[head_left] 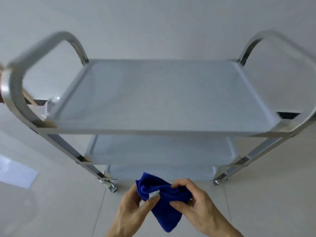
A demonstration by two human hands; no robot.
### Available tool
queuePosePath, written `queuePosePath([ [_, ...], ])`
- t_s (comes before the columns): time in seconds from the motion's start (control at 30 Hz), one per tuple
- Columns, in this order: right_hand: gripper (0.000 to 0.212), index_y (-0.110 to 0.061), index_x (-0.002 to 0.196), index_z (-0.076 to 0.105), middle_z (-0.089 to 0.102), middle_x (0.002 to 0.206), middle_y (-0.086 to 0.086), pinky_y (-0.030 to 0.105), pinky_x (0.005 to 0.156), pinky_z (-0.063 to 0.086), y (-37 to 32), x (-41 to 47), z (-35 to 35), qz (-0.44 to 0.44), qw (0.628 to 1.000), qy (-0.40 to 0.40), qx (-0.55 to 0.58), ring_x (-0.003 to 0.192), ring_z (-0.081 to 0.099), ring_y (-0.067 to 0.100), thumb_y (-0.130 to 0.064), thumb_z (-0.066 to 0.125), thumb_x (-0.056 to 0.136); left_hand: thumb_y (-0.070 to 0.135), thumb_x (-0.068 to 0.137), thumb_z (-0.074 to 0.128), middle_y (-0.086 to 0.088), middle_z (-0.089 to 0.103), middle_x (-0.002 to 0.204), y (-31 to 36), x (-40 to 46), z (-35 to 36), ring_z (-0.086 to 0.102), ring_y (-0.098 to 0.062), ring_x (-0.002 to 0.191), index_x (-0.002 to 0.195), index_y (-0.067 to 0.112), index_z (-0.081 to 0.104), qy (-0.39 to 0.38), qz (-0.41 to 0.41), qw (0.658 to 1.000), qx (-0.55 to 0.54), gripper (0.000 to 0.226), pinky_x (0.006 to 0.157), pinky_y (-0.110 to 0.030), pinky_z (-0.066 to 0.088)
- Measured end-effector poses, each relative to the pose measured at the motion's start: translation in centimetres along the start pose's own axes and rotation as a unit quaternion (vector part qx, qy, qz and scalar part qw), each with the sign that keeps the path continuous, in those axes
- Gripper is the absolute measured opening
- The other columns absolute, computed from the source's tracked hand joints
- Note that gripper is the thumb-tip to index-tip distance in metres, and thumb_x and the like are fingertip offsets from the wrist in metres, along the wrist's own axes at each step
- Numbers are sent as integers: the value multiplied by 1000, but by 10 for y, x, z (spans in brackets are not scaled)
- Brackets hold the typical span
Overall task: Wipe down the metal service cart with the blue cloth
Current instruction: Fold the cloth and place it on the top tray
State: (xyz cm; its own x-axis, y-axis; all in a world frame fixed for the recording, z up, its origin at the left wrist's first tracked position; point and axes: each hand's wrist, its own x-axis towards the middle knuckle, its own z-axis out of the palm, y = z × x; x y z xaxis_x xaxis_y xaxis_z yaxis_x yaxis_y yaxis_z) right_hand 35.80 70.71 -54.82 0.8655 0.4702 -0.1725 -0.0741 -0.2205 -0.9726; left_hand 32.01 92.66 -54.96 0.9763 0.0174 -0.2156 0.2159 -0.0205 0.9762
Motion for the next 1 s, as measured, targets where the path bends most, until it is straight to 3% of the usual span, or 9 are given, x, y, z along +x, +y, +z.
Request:
queuePosePath([
  [0.1,31,-39,111,61,67,109,-13,21,78,55,-86,3,-21,-11,1000,16,-16,101,65,12,-24,74,86,45,71,78,-2,77,101,89,1,0,72,-15,94,99,33,73,16,10,1000,2,31,77,-25,57],
  [0.2,30,-40,109,61,69,107,-14,25,79,57,-164,34,-45,-24,997,62,-39,96,68,10,-25,75,86,23,87,73,1,77,99,169,33,-3,72,-12,91,102,26,69,49,31,998,1,15,72,-17,54],
  [0.33,46,-33,128,54,65,121,-1,40,81,62,-237,91,-75,17,993,114,30,97,71,14,-28,75,87,24,95,64,6,65,124,253,85,-18,68,-13,102,132,26,53,95,27,995,12,39,86,-30,56],
  [0.4,57,-36,139,45,57,133,-6,33,92,56,-252,106,-89,69,988,125,-51,107,66,10,-41,70,88,33,95,63,5,56,134,270,101,-34,62,-13,108,143,27,44,106,-1,989,108,52,86,-30,53],
  [0.47,63,-34,149,36,45,146,-3,27,103,42,-247,107,-105,112,960,111,-229,129,51,15,-45,63,93,36,94,63,-2,50,142,270,107,-57,56,-18,114,145,24,42,101,-8,955,279,57,89,-30,48],
  [0.53,71,-34,155,23,25,160,3,38,114,33,-231,98,-114,157,916,52,-364,145,29,24,-46,59,96,42,93,63,-5,37,153,260,104,-79,45,-27,130,150,25,35,46,-17,894,446,65,106,-42,42],
  [0.67,71,-44,156,6,5,165,9,52,112,33,-196,82,-114,267,807,-34,-526,146,19,36,-55,48,99,59,92,53,1,1,167,224,95,-117,11,-37,150,155,44,8,-68,-121,758,638,78,113,-67,21],
  [0.8,56,-42,155,9,17,161,14,47,101,45,-182,87,-107,250,758,-5,-602,136,34,37,-51,31,104,55,100,38,5,-5,166,200,98,-133,7,-37,150,152,53,6,-71,-148,747,644,60,113,-65,26],
  [1.0,55,-46,155,1,19,160,19,48,99,46,-178,116,-111,263,740,-6,-619,135,36,40,-44,27,106,49,103,30,6,-4,165,186,125,-136,6,-41,148,151,53,2,-49,-118,734,667,56,109,-64,31],
])
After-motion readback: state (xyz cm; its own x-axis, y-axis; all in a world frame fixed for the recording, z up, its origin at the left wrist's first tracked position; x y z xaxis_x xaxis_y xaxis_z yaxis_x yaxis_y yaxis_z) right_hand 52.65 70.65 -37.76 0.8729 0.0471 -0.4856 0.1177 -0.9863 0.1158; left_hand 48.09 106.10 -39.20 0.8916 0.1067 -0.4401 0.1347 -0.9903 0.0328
